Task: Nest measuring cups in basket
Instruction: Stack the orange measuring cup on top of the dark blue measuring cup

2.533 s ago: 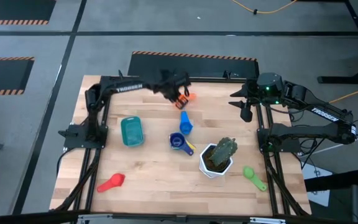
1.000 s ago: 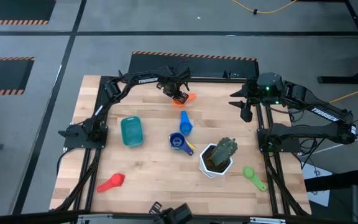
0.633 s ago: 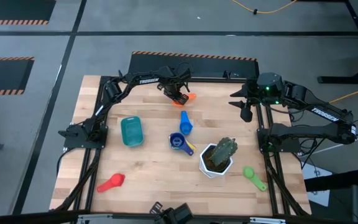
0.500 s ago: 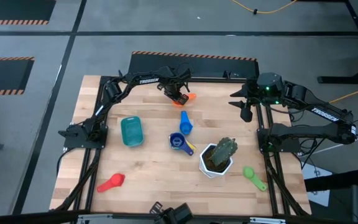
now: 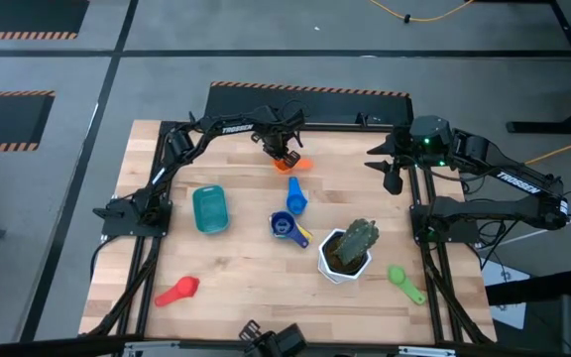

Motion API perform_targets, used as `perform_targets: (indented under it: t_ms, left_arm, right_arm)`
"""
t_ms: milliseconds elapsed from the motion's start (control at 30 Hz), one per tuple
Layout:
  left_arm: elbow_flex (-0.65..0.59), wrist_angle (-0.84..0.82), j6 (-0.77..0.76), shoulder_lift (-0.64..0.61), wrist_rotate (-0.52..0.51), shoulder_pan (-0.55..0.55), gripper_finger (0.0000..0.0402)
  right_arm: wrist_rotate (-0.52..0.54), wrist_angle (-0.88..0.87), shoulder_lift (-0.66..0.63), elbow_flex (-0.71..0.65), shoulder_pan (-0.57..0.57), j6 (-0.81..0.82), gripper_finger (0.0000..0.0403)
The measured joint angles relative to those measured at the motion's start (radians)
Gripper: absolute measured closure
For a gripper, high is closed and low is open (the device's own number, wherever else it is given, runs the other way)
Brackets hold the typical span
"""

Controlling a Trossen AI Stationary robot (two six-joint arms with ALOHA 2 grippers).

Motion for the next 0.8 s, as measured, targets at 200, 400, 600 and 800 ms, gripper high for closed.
perform_targets:
  t_ms: [200, 400, 600, 800]
  left_arm:
    - [0.0, -0.015, 0.087, -0.066, -0.015, -0.008, 0.0398]
    - [0.0, -0.066, 0.189, -0.188, -0.053, -0.034, 0.0399]
    - [0.001, -0.145, 0.272, -0.307, -0.051, -0.112, 0.0399]
    - [0.002, -0.135, 0.274, -0.382, -0.052, -0.225, 0.0399]
  right_arm:
    - [0.0, 0.0, 0.0, 0.0, 0.0, 0.004, 0.024]
    - [0.0, -0.012, 0.0, 0.0, 0.0, 0.005, 0.024]
    - [0.0, -0.03, 0.0, 0.0, 0.0, 0.005, 0.024]
    - [0.001, -0.029, 0.001, 0.001, 0.0, 0.003, 0.024]
